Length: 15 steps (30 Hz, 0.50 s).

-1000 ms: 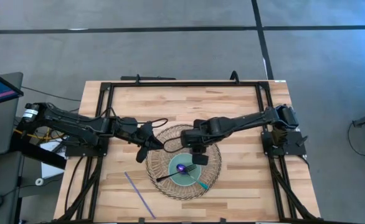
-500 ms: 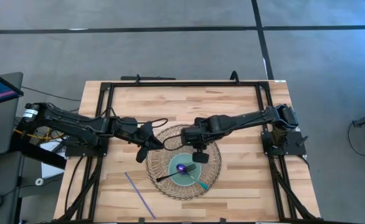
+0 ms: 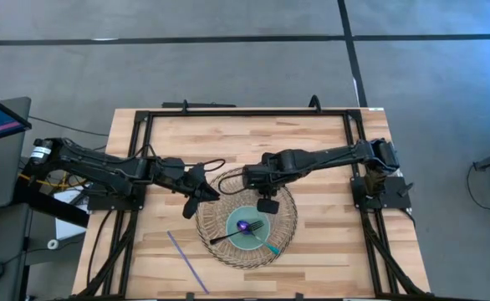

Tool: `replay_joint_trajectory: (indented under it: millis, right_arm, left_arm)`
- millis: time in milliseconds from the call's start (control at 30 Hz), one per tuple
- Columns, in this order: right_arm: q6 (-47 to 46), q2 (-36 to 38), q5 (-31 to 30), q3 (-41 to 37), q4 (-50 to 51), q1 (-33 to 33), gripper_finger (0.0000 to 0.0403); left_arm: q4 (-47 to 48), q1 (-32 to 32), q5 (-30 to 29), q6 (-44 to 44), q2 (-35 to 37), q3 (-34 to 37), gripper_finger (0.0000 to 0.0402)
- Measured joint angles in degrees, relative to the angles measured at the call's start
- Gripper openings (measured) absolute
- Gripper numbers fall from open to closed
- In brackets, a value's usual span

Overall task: Pick & Place Utensil
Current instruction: Put the purple cup on the brown mat to the top right of the green bowl

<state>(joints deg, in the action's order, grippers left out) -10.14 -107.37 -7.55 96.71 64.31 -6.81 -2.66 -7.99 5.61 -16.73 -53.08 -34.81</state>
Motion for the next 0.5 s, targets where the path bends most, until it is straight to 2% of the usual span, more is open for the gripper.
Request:
replay_joint_trajectory:
  millis: [500]
  right_arm:
    - [0.16,0.02,0.02,0.0,-0.03,-0.04,0.0077]
  left_arm:
    - [0.0,0.0,0.01,0.0,0.0,0.0,0.0057]
